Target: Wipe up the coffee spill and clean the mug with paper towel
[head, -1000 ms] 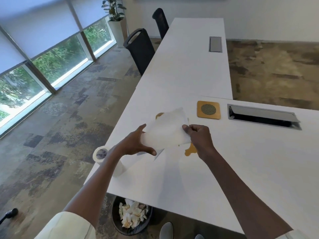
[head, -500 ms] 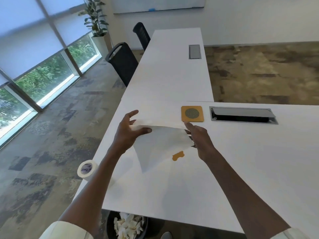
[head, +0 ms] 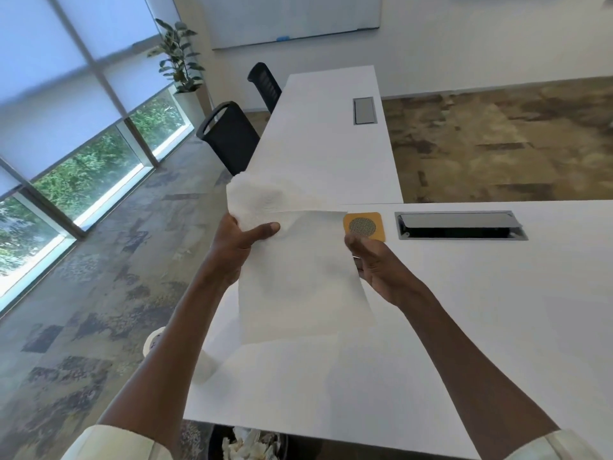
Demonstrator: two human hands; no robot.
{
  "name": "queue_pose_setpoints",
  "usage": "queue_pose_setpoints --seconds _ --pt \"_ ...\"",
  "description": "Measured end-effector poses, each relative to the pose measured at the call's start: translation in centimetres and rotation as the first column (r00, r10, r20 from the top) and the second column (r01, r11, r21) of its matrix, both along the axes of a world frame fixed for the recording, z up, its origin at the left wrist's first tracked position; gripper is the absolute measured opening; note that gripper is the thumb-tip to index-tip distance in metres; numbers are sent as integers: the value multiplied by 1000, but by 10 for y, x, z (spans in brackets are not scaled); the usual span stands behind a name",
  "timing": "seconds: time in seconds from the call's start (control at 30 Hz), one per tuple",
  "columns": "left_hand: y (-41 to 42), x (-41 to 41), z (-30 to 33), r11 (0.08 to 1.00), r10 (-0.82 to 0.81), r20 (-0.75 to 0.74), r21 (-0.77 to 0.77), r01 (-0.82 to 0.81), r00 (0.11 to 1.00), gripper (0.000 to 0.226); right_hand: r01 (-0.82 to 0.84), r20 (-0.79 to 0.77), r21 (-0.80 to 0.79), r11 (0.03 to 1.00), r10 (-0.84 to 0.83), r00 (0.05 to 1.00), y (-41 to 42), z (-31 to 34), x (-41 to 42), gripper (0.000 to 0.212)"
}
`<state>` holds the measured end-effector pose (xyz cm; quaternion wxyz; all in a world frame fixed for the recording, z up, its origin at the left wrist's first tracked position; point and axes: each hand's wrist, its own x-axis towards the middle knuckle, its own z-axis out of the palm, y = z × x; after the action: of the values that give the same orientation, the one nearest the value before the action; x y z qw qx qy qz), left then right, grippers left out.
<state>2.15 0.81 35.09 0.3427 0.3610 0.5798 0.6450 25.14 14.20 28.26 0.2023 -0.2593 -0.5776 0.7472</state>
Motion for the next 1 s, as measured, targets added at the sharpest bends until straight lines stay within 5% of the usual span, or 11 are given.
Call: queue_pose_setpoints --seconds 0.13,0.27,0.47,0.63,0.8,1.0 --pt "4 -1 -2 997 -78 28 8 78 997 47 23 -19 -14 1000 -24 1000 6 7 3 25" --pt "7 -1 -6 986 -151 30 -61 152 988 50 2 -92 -119 993 -13 996 9 14 3 40" --pt "12 -10 -18 932 -313 98 -159 326 945 57 137 -155 -109 985 -153 976 17 12 7 16" --pt "15 -8 -30 939 -271 39 -209 273 962 56 132 -178 33 991 -124 976 29 19 19 25" --pt "24 -4 -23 979 -186 -67 -104 178 980 25 130 -74 444 887 -108 991 35 43 31 40" --pt "30 1 -5 971 -234 -53 39 236 971 33 200 -234 526 827 -85 969 31 78 38 29"
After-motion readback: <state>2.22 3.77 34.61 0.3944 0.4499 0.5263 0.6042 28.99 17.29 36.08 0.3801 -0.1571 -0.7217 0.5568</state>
